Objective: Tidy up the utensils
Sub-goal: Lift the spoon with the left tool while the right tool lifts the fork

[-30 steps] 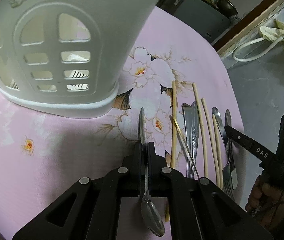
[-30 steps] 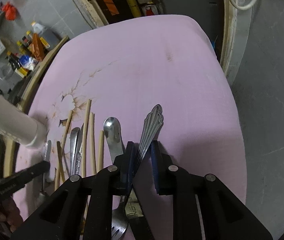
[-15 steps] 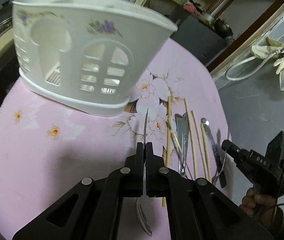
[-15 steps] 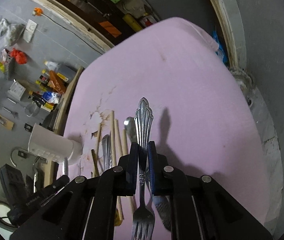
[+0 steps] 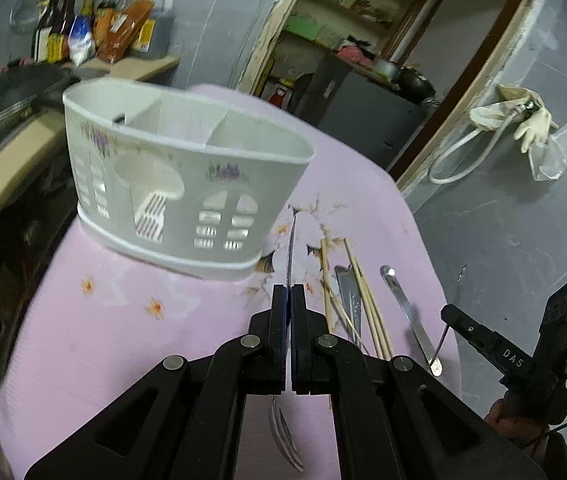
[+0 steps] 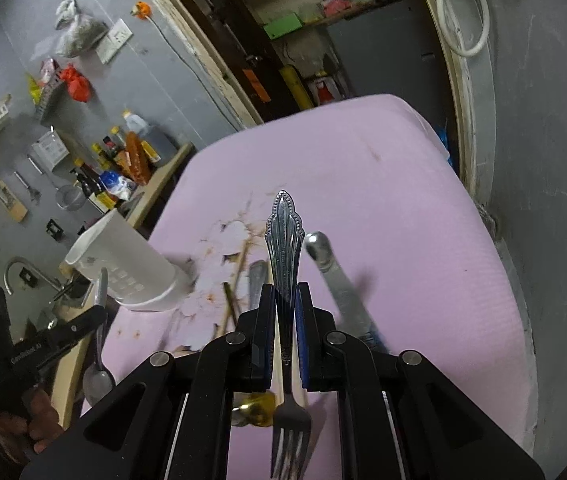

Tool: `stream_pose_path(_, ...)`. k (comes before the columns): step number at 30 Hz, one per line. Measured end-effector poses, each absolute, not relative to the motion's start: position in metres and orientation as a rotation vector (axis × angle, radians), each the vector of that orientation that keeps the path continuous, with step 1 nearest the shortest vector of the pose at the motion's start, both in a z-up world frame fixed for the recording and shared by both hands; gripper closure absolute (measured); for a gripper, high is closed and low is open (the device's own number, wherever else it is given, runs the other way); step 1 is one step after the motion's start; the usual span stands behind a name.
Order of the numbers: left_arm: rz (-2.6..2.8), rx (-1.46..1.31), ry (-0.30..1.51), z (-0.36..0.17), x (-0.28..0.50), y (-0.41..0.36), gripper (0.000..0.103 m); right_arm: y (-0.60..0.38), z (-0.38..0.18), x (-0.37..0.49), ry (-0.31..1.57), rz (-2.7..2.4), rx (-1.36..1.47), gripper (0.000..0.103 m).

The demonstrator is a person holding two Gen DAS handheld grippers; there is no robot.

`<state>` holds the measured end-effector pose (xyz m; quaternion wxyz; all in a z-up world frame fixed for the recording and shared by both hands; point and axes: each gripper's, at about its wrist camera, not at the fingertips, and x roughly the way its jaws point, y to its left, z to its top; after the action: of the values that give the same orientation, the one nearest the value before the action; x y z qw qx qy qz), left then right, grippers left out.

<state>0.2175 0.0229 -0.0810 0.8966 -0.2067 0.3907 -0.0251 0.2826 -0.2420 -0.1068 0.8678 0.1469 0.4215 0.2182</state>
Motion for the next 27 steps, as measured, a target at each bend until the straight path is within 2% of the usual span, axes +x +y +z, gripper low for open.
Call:
stream_pose_path(7, -0.111, -0.440, 0.718, -0.047, 0.213, 0.045, 0.103, -0.229, -0.086, 0.268, 0.789, 0.446, 0.320, 0.096)
stream_pose_path(18, -0.106, -0.486, 0.567, -0.006, 0.231, 0.122, 0.103, -0.185, -0.045, 0.269, 0.668, 0.464, 0.289, 0.097)
stream_pose_path(27, -0.060, -0.537, 0.436, 0.012, 0.257, 0.193, 0.103, -0.140, 0.015, 0.273, 0.541, 0.513, 0.252, 0.097)
